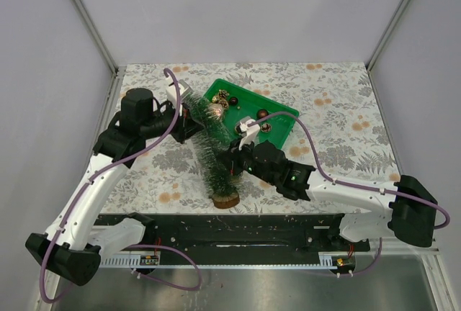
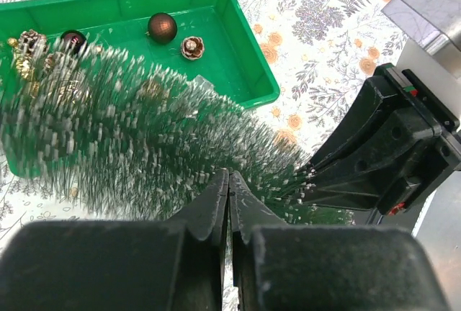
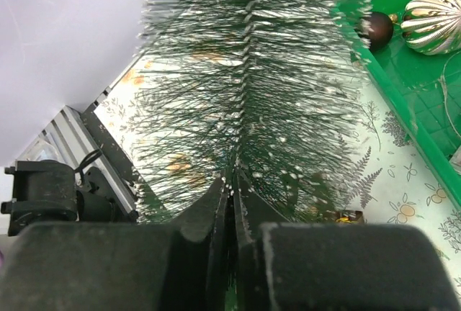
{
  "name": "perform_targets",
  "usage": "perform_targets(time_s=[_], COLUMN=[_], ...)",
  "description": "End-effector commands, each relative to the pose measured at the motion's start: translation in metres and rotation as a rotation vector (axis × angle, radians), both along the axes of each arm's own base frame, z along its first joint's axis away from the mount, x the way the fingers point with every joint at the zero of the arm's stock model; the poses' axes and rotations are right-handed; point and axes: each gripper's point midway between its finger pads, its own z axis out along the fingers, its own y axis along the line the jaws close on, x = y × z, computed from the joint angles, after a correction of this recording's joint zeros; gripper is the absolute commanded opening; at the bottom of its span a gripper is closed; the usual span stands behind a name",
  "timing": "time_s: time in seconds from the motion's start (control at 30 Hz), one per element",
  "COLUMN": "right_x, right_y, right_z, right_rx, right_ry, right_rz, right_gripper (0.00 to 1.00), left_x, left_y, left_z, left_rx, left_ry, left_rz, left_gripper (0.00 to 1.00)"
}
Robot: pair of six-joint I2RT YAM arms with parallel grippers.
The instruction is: Decorate the small christmas tree
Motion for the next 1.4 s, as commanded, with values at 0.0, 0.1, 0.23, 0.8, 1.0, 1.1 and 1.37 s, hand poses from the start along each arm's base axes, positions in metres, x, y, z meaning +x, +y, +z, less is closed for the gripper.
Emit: perform_targets(time_s=[0.0,0.1,0.23,0.8,1.0,1.1,1.37], right_x=[-0.003,-0.009,-0.012,0.009,0.038,0.048,0.083], right_y=[0.004,-0.002,-0.018,-0.033,0.006,0.028,0.065], right_z=[0.008,0.005,0.005,-0.008,-0.02,-0.028,-0.066], right_rx=[0.027,0.026,0.019,-0.202,-0.356,-0.449,-0.634], right_ry=[-0.03,-0.019,-0.01,-0.034,-0.129,-0.169,-0.209], right_rz=[0.006,0.017,-0.006,-0.107,-0.077,-0.03,0.014], right_gripper=[0.11,0.3,0.6,0.87,0.91,0.92,0.92], left_x=[0.0,-0.002,-0.009,-0.029,-0.005,-0.002,-0.002], left_y=[0.004,0.009,0.012,0.046,0.075,0.087,0.116], left_z=[0.012,0.022,0.047,-0.041,-0.052,-0.05,-0.052], left_rx=[0.013,0.028,0.026,0.201,0.209,0.182,0.184], left_ry=[-0.089,-0.124,-0.187,0.032,0.045,0.067,0.105], left_rz=[-0.009,0.0,-0.007,0.099,0.323,0.361,0.421], left_gripper=[0.03,0.0,0.0,0.66,0.76,0.76,0.76])
